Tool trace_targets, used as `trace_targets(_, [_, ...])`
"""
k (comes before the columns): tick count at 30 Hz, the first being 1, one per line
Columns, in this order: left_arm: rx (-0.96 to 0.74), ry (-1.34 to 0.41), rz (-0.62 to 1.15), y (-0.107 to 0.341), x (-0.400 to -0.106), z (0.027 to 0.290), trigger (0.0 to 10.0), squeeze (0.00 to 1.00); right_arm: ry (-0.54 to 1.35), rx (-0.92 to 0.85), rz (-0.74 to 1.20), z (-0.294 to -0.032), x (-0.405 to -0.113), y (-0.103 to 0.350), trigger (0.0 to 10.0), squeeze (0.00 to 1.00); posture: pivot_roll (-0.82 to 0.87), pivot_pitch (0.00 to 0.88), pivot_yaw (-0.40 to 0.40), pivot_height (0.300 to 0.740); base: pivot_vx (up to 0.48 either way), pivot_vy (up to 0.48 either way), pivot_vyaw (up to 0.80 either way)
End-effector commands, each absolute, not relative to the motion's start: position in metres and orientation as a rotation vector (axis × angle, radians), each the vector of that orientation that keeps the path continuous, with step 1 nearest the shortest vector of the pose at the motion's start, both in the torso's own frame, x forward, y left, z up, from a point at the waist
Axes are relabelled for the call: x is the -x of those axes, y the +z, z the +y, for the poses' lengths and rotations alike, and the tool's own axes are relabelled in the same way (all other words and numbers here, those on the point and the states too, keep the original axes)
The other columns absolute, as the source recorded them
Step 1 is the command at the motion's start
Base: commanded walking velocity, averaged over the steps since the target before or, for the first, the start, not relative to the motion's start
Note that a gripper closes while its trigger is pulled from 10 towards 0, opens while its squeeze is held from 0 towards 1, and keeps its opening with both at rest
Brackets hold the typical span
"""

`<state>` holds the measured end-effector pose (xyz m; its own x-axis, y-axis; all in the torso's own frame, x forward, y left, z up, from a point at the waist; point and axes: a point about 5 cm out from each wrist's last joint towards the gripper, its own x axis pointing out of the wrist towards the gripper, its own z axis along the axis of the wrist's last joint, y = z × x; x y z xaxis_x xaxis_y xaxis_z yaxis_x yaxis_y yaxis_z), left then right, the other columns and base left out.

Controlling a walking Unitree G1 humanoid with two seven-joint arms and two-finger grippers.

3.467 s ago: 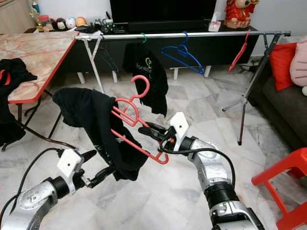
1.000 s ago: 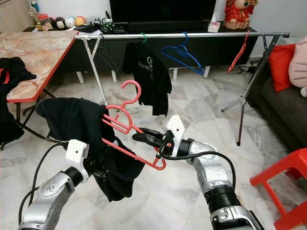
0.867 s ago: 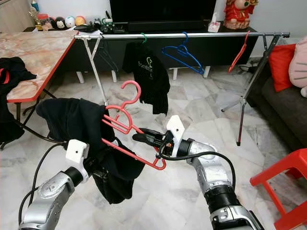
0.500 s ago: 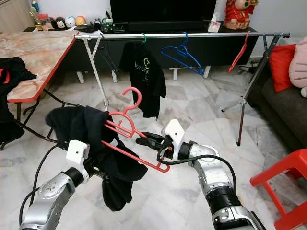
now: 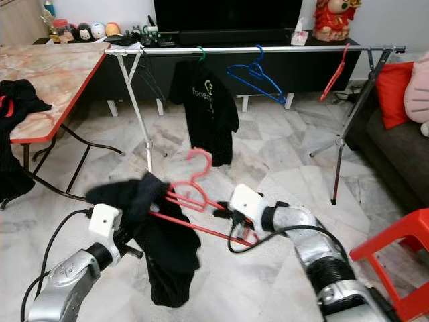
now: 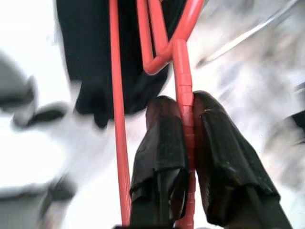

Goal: Hang hanger

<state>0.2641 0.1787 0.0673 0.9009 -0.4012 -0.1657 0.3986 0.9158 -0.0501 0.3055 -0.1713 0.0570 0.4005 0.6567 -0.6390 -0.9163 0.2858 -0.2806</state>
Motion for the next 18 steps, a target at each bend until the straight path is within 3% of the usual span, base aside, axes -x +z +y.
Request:
trace_targets(1, [-0.006, -0.386, 0.13, 0.077, -0.269, 0.184, 0.0, 0.0, 1.156, 0.776, 0.498, -0.176, -0.3, 0.051, 0.0, 0.0, -0.07, 0.0, -0.007, 0.74, 0.0, 0.0, 0.0])
trace_targets(12, [-0.112, -0.255, 0.207, 0.063, -0.271, 0.199, 0.0, 0.0, 1.152, 0.863, 0.537, -0.187, -0.297, 0.043, 0.0, 0.0, -0.07, 0.0, -0.005, 0.74, 0.0, 0.0, 0.0])
trace_targets(18, [-0.207, -0.111, 0.362, 0.036, -0.263, 0.216, 0.0, 0.0, 1.105, 0.849, 0.527, -0.191, -0.299, 0.043, 0.0, 0.0, -0.08, 0.0, -0.002, 0.74, 0.0, 0.0, 0.0])
